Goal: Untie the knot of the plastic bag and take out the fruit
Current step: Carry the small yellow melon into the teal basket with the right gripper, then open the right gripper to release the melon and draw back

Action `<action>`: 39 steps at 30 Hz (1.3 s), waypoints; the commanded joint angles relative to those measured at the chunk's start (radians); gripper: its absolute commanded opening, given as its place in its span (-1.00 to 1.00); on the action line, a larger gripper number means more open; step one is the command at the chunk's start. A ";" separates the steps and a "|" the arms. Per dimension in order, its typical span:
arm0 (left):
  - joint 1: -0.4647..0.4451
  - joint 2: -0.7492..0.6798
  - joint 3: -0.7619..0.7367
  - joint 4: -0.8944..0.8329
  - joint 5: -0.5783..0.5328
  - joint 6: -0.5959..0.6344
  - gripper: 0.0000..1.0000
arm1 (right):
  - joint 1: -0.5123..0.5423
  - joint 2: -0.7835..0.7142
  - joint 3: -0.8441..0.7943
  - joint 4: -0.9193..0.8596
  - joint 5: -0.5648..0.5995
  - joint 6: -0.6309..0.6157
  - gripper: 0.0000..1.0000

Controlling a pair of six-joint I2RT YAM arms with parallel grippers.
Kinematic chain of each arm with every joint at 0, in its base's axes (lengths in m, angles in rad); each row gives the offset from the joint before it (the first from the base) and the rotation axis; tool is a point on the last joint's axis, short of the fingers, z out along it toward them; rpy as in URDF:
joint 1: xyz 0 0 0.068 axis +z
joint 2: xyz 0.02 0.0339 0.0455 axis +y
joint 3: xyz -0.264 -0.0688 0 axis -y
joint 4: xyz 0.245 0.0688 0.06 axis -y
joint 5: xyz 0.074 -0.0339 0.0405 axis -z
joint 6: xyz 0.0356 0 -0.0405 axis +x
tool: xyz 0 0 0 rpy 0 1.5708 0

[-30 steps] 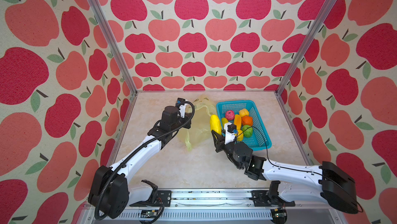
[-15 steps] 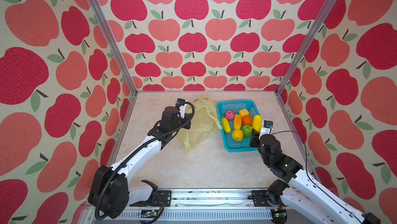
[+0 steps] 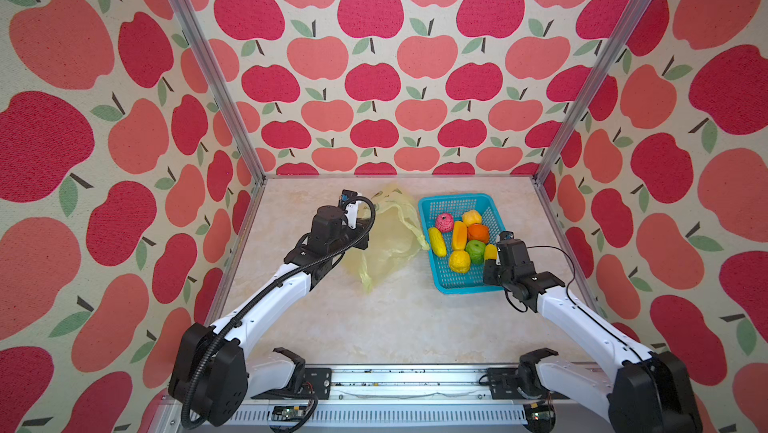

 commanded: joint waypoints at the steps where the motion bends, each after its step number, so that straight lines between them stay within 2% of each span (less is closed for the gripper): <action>1: 0.004 -0.018 -0.011 -0.006 -0.003 -0.006 -1.00 | -0.017 0.070 0.035 -0.013 -0.056 -0.019 -0.52; 8: 0.004 -0.015 -0.005 -0.009 0.005 -0.004 -1.00 | -0.026 0.211 0.101 -0.041 -0.068 -0.012 -0.23; 14: 0.004 0.024 0.021 -0.009 0.042 -0.003 -1.00 | -0.027 0.156 0.116 -0.052 -0.058 -0.011 0.40; 17: -0.004 0.064 0.048 -0.009 0.057 0.003 -1.00 | -0.027 0.079 0.121 -0.068 -0.047 -0.007 0.58; 24: -0.014 0.220 0.191 -0.022 0.072 0.037 -1.00 | -0.027 -0.129 0.121 -0.091 0.016 -0.001 0.62; 28: -0.016 0.322 0.306 -0.043 0.061 0.067 -1.00 | -0.065 -0.202 0.120 -0.127 0.069 -0.007 0.73; 31: -0.014 0.388 0.394 -0.065 0.065 0.070 -1.00 | -0.158 -0.203 0.094 -0.111 0.026 -0.007 0.81; 34: -0.017 0.433 0.445 -0.066 0.076 0.065 -1.00 | -0.246 -0.137 0.071 -0.068 -0.082 0.006 0.82; 35: -0.018 0.443 0.453 -0.060 0.074 0.065 -0.97 | -0.258 -0.105 0.062 -0.046 -0.111 0.009 0.82; 37: -0.017 0.459 0.467 -0.058 0.068 0.067 -0.67 | -0.266 -0.042 0.054 -0.008 -0.136 0.015 0.81; 38: -0.018 0.467 0.480 -0.073 0.065 0.070 -0.42 | -0.265 -0.009 0.052 0.009 -0.151 0.016 0.80; 39: -0.018 0.473 0.495 -0.089 0.061 0.073 -0.04 | -0.265 0.020 0.052 0.024 -0.170 0.018 0.79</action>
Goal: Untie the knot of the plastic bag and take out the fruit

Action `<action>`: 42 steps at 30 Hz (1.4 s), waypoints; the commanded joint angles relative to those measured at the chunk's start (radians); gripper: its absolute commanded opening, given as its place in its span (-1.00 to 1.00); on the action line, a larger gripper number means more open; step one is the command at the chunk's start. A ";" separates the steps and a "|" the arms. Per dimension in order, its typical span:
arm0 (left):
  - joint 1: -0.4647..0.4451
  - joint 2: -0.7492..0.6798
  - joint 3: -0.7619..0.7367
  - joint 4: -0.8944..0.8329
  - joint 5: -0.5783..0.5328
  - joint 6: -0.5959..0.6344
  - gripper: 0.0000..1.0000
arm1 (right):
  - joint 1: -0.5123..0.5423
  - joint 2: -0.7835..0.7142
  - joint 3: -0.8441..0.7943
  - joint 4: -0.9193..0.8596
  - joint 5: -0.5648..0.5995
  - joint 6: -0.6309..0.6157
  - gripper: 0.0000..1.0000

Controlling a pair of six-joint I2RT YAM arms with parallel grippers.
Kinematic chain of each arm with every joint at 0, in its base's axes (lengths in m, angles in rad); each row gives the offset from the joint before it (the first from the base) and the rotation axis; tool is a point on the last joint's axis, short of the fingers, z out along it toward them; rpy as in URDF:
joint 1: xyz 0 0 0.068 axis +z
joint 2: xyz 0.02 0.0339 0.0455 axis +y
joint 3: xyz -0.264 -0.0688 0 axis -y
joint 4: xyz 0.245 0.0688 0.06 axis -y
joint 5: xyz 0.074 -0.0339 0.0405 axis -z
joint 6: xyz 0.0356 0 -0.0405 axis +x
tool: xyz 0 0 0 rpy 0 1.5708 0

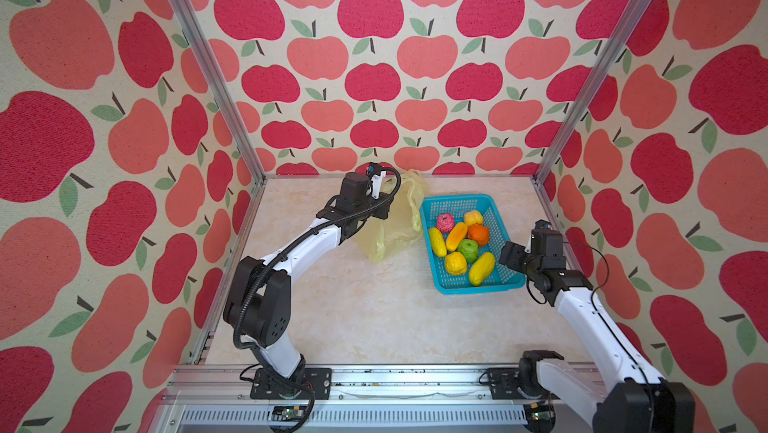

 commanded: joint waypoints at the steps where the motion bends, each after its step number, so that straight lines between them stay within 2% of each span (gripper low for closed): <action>1: -0.004 0.022 0.062 -0.052 0.002 0.021 0.28 | -0.004 0.080 -0.021 0.061 -0.103 0.021 0.78; 3: -0.007 0.006 0.063 -0.051 -0.003 0.026 0.98 | -0.003 0.118 -0.011 0.074 -0.140 0.023 0.74; 8: -0.010 -0.095 0.021 -0.019 -0.032 0.037 0.98 | 0.007 0.127 -0.009 0.095 -0.201 0.035 0.57; 12: -0.004 -0.201 0.021 -0.073 -0.072 0.049 0.98 | 0.047 0.119 -0.005 0.091 -0.227 0.047 0.57; 16: 0.029 -0.350 -0.022 -0.099 -0.101 0.029 0.98 | 0.094 0.085 0.012 0.042 -0.203 0.050 0.62; 20: 0.109 -0.500 -0.130 -0.066 -0.099 -0.035 0.98 | 0.104 0.032 -0.009 0.012 -0.192 0.058 0.69; 23: 0.172 -0.569 -0.167 -0.123 -0.052 -0.083 0.98 | 0.111 -0.031 -0.012 -0.024 -0.195 0.065 0.71; 26: 0.221 -0.671 -0.237 -0.127 -0.076 -0.113 0.98 | 0.115 -0.115 0.005 -0.075 -0.184 0.064 0.73; 29: 0.300 -0.753 -0.334 -0.115 -0.176 -0.140 0.98 | 0.095 -0.175 0.073 -0.144 -0.129 0.040 0.78; 32: 0.433 -0.790 -0.471 -0.075 -0.290 -0.190 0.98 | -0.011 -0.191 0.154 -0.164 -0.073 0.036 0.96; 33: 0.481 -0.794 -0.535 -0.042 -0.334 -0.207 0.98 | -0.057 -0.189 0.175 -0.163 -0.004 0.061 0.99; 36: 0.624 -0.772 -0.727 0.090 -0.430 -0.220 0.98 | -0.177 -0.175 0.128 -0.006 0.118 0.085 0.99; 38: 0.686 -0.730 -0.841 0.190 -0.504 -0.244 0.98 | -0.218 -0.120 0.053 0.151 0.185 0.039 0.99; 40: 0.718 -0.688 -0.935 0.319 -0.544 -0.284 0.98 | -0.243 -0.037 -0.014 0.267 0.243 -0.023 0.99; 42: 0.714 -0.636 -0.997 0.481 -0.556 -0.250 0.98 | -0.255 0.042 -0.087 0.373 0.214 -0.064 0.99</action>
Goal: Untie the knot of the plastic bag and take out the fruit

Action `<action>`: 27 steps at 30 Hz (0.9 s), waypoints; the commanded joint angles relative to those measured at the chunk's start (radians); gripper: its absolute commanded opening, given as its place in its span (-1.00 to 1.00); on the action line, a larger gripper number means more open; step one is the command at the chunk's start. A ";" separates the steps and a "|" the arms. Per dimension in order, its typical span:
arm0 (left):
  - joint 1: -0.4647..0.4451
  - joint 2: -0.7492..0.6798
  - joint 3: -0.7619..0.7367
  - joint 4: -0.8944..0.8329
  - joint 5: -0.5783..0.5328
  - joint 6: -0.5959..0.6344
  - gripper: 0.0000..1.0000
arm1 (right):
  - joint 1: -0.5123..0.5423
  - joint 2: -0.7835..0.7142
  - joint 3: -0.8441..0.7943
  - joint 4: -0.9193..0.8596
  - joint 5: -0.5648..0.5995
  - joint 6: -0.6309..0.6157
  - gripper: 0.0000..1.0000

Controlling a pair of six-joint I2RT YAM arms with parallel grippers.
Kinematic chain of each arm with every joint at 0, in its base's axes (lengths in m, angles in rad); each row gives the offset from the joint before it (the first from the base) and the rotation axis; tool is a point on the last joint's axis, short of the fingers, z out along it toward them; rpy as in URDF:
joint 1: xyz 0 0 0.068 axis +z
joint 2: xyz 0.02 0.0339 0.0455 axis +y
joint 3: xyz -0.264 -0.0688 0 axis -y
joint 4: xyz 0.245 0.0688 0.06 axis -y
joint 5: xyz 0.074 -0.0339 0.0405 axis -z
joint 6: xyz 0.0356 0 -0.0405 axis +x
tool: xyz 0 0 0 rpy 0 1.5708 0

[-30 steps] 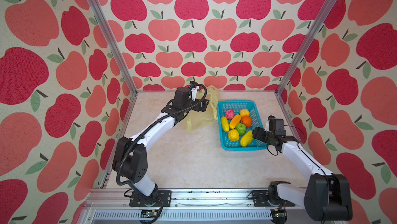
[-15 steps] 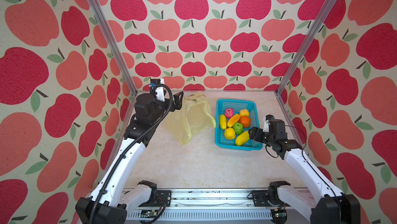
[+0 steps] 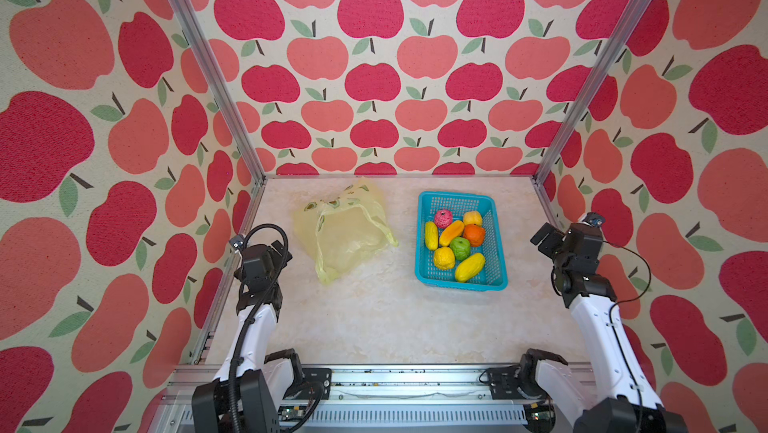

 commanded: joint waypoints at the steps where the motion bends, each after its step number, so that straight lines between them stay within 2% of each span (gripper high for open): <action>1: 0.000 0.052 -0.081 0.336 -0.088 0.010 0.98 | -0.015 0.135 -0.146 0.249 0.028 -0.092 0.99; 4: -0.004 0.190 -0.089 0.446 -0.034 0.051 0.98 | -0.022 0.240 -0.251 0.477 -0.036 -0.121 0.99; 6: 0.002 0.314 -0.063 0.520 0.054 0.083 0.98 | -0.025 0.277 -0.287 0.586 -0.083 -0.131 0.99; 7: 0.003 0.330 -0.004 0.478 0.122 0.103 0.98 | -0.025 0.304 -0.309 0.678 -0.129 -0.142 0.99; 9: -0.021 0.372 0.053 0.427 0.132 0.149 0.98 | -0.033 0.347 -0.319 0.788 -0.287 -0.154 0.99; 12: -0.031 0.411 0.095 0.405 0.152 0.186 0.98 | -0.033 0.422 -0.326 0.946 -0.421 -0.184 0.99; 15: -0.091 0.417 0.065 0.483 0.113 0.264 0.98 | -0.033 0.437 -0.338 0.997 -0.382 -0.215 0.99; 17: -0.114 0.491 -0.014 0.751 0.120 0.318 0.98 | -0.038 0.478 -0.377 1.137 -0.388 -0.205 0.99; 20: -0.120 0.525 0.016 0.701 0.168 0.336 0.98 | -0.047 0.456 -0.372 1.081 -0.333 -0.180 0.99; 22: -0.131 0.568 0.021 0.737 0.183 0.357 0.98 | -0.052 0.458 -0.375 1.086 -0.336 -0.175 0.99; 27: -0.135 0.570 0.021 0.739 0.180 0.357 0.98 | -0.032 0.474 -0.344 1.064 -0.412 -0.224 0.99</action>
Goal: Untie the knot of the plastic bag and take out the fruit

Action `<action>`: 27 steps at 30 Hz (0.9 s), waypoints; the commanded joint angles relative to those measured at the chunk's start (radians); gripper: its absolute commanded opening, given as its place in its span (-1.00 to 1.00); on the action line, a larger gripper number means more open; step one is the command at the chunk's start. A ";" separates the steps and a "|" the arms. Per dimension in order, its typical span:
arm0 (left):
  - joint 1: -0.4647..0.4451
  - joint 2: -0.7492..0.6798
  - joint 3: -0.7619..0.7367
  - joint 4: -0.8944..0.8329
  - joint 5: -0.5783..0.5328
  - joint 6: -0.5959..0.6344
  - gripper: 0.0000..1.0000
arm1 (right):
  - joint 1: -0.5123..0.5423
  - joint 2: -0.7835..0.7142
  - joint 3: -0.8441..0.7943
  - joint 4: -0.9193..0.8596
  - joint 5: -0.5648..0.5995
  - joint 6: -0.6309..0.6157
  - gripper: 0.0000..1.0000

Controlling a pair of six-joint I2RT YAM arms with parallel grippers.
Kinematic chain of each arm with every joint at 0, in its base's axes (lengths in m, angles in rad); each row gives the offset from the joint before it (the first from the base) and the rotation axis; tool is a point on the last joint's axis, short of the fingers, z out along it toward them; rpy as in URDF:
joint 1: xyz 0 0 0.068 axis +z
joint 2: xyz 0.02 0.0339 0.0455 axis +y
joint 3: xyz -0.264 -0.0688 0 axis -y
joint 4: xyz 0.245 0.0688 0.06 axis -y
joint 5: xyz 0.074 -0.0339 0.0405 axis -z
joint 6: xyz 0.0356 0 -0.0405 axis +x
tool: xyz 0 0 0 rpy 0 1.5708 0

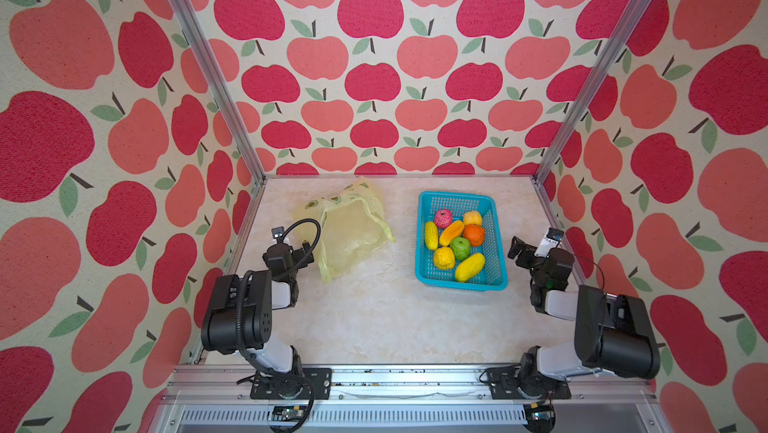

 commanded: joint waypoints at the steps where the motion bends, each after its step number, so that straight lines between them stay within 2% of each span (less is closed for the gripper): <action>1: -0.003 0.002 0.003 0.069 0.021 0.032 0.98 | 0.020 0.011 0.014 0.034 -0.043 -0.050 0.99; 5: -0.003 0.008 -0.014 0.106 0.020 0.030 0.98 | 0.058 0.038 -0.078 0.239 -0.088 -0.110 0.99; 7: -0.001 0.008 -0.014 0.105 0.021 0.029 0.98 | 0.144 0.136 -0.099 0.367 -0.004 -0.188 0.99; 8: -0.001 0.007 -0.015 0.107 0.023 0.029 0.98 | 0.152 0.202 -0.111 0.482 -0.013 -0.198 0.99; 9: -0.001 0.006 -0.016 0.106 0.024 0.029 0.98 | 0.142 0.147 -0.103 0.377 0.006 -0.192 0.99; 10: -0.001 0.008 -0.017 0.108 0.024 0.029 0.98 | 0.143 0.101 -0.090 0.283 0.088 -0.164 0.99; 11: -0.001 0.007 -0.017 0.110 0.026 0.029 0.98 | 0.155 0.088 -0.079 0.251 0.128 -0.156 0.99; 13: -0.002 0.008 -0.019 0.112 0.027 0.032 0.98 | 0.183 0.155 -0.085 0.368 0.188 -0.185 0.99; 18: -0.006 0.008 -0.016 0.110 0.021 0.035 0.98 | 0.188 0.166 -0.121 0.442 0.221 -0.184 0.99; 24: -0.010 0.010 -0.013 0.104 0.016 0.038 0.98 | 0.197 0.149 -0.082 0.349 0.233 -0.191 0.99; 27: -0.014 0.009 -0.006 0.091 0.016 0.045 0.98 | 0.237 0.134 -0.009 0.205 0.232 -0.246 0.99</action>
